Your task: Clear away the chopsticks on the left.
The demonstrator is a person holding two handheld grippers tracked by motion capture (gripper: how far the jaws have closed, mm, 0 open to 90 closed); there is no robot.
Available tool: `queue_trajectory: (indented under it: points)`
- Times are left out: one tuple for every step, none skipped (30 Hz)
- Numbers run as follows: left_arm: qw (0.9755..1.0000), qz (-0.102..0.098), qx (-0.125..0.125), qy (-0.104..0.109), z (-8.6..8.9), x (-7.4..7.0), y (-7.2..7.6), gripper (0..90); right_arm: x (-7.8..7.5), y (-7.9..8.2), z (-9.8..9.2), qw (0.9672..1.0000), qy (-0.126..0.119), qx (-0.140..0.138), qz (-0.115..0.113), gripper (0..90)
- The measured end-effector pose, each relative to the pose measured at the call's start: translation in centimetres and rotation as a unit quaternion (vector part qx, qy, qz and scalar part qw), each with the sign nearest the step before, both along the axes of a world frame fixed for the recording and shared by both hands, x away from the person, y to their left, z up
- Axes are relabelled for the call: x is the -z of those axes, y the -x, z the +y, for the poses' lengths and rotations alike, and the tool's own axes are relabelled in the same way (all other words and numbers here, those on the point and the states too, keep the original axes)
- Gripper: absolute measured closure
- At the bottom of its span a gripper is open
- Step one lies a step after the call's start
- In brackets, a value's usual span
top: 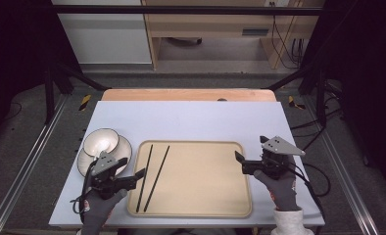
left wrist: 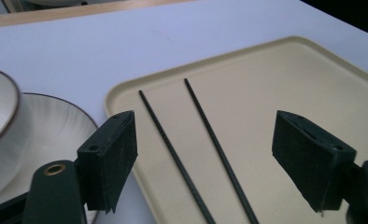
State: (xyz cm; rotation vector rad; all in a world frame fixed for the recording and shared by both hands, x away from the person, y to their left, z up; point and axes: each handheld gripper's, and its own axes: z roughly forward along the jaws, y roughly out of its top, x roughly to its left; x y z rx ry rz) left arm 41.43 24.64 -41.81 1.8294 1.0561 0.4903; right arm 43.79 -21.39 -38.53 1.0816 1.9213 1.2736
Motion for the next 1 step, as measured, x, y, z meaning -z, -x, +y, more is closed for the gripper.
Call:
queue_trajectory:
  points:
    - [1.0000, -0.001, -0.003, 0.004, 0.36, 0.04, -0.03, 22.1, 0.04, -0.04, -0.01, 1.0000, 0.001, 0.001, 0.001, 2.5]
